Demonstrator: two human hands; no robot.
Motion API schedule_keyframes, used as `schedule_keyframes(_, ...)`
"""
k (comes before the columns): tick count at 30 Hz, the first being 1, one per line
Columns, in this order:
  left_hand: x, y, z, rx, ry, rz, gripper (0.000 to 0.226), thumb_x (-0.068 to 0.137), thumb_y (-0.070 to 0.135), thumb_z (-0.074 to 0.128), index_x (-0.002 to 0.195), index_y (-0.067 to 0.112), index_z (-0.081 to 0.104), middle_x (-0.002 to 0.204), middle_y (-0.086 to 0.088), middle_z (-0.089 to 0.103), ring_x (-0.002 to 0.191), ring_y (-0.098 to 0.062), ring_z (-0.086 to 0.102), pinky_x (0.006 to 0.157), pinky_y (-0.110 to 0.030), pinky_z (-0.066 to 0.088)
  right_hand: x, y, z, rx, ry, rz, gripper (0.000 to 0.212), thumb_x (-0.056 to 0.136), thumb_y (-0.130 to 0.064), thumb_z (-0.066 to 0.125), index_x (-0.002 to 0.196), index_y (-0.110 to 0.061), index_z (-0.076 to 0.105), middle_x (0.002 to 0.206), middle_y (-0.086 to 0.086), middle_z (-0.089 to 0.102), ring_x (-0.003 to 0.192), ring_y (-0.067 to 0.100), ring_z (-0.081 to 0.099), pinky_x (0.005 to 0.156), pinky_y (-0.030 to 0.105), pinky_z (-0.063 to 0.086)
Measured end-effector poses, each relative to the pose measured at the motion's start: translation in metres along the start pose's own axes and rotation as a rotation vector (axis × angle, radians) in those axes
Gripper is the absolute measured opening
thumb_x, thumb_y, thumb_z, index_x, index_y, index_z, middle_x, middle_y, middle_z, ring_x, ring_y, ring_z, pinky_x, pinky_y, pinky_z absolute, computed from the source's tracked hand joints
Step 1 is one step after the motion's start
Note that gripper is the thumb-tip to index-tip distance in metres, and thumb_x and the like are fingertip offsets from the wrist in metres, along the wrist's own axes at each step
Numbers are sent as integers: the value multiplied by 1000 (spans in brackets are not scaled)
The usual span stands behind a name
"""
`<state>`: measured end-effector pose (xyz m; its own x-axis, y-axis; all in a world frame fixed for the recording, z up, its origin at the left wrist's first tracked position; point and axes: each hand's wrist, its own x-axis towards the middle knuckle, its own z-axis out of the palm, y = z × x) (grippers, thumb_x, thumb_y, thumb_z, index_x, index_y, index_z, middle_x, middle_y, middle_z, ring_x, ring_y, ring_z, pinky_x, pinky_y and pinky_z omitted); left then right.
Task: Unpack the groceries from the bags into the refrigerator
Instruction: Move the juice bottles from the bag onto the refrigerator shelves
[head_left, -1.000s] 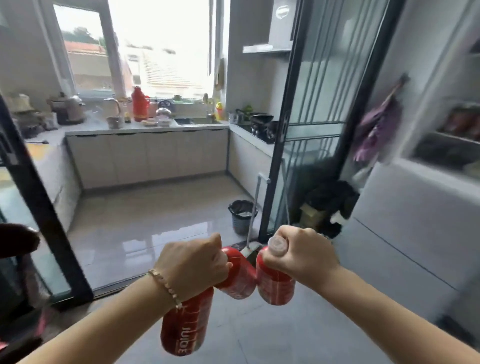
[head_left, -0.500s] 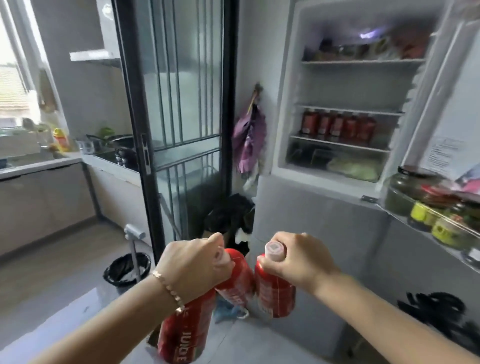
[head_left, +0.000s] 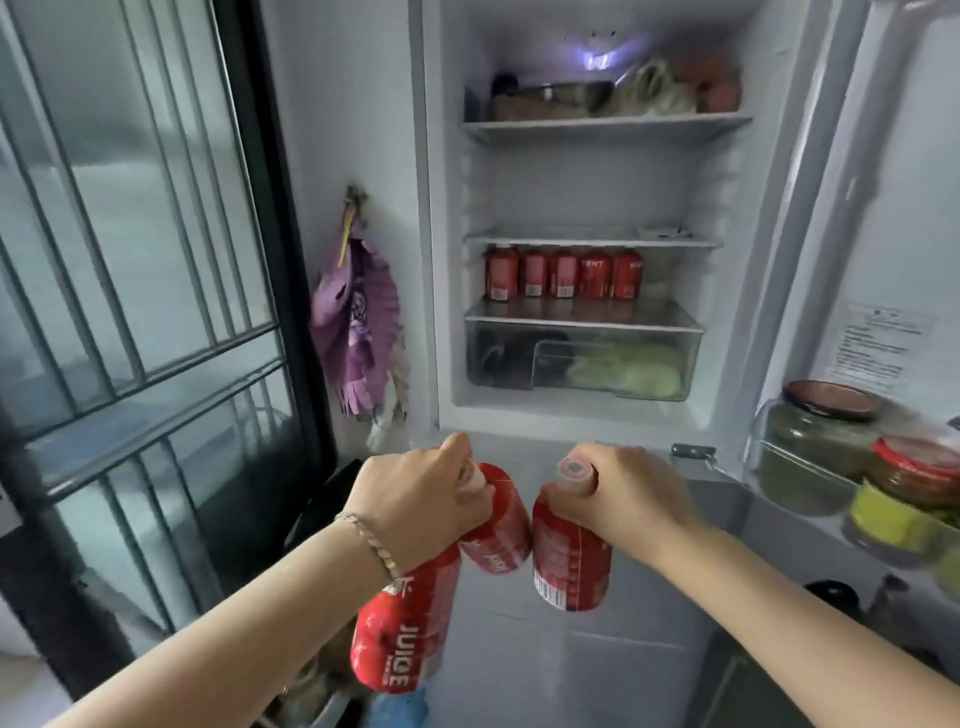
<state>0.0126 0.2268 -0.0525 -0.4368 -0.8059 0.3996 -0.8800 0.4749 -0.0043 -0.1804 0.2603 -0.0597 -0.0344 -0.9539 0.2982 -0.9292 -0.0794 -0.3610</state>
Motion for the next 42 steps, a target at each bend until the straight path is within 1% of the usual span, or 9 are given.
schedule_keyframes(2, 48, -6, 17, -3, 13, 22, 31, 89, 51, 40, 99, 21, 44, 70, 9, 50, 70, -17, 55, 63, -26, 38, 42, 19, 8, -14, 40, 7, 35, 80, -51, 61, 68, -21, 48, 65, -9, 55, 63, 13, 53, 50, 22, 33)
schedule_keyframes(5, 119, -12, 35, 14, 45, 51, 29, 89, 51, 39, 98, 23, 42, 73, 9, 51, 70, -16, 53, 63, -25, 35, 108, 43, 9, -45, 111, 17, 39, 78, -47, 60, 62, -19, 39, 60, -6, 51, 60, 15, 49, 50, 25, 30)
schedule_keyframes(8, 189, -19, 43, -12, 62, 44, 31, 89, 55, 40, 95, 25, 39, 81, 8, 58, 76, -17, 59, 66, -26, 39, 172, 63, -3, -56, 158, 4, 31, 78, -44, 58, 67, -16, 49, 63, -3, 58, 61, 15, 54, 52, 28, 36)
schedule_keyframes(14, 313, -36, 34, -59, 188, 22, 32, 89, 56, 40, 93, 24, 37, 75, 10, 52, 69, -17, 54, 63, -27, 40, 286, 80, -39, -57, 373, 38, 23, 77, -42, 61, 79, -19, 62, 70, -5, 66, 70, 19, 61, 62, 29, 47)
schedule_keyframes(21, 414, -62, 32, -17, 353, 96, 35, 91, 55, 38, 103, 22, 40, 73, 10, 48, 64, -15, 48, 56, -25, 38, 383, 85, -48, -20, 629, 145, 21, 80, -39, 60, 78, -18, 58, 68, -4, 60, 64, 21, 53, 51, 23, 32)
schedule_keyframes(26, 440, -75, 59, 33, 313, 168, 33, 91, 55, 36, 103, 24, 41, 72, 11, 47, 66, -12, 52, 56, -24, 35, 415, 103, -13, 65, 606, 221, 24, 83, -40, 61, 77, -18, 55, 67, -8, 59, 63, 16, 56, 47, 24, 32)
schedule_keyframes(31, 458, -79, 80, -6, 201, 203, 23, 92, 52, 39, 97, 29, 38, 63, 13, 42, 52, 0, 38, 46, -13, 26, 422, 111, 6, 85, 708, 176, 24, 80, -38, 67, 71, -18, 57, 59, -11, 57, 55, 6, 53, 46, 21, 29)
schedule_keyframes(36, 463, -75, 89, -1, 158, 183, 23, 91, 53, 37, 89, 30, 30, 62, 12, 46, 51, 0, 41, 48, -17, 34, 428, 117, 11, 162, 664, 189, 29, 77, -42, 69, 63, -19, 56, 59, -7, 61, 57, 8, 58, 47, 24, 36)
schedule_keyframes(42, 462, -69, 98, 34, 192, 133, 28, 90, 56, 36, 93, 31, 25, 60, 13, 36, 51, -4, 35, 55, -25, 35, 430, 119, 7, 126, 519, 226, 32, 84, -53, 56, 74, -23, 60, 65, -9, 61, 58, 0, 52, 47, 21, 34)
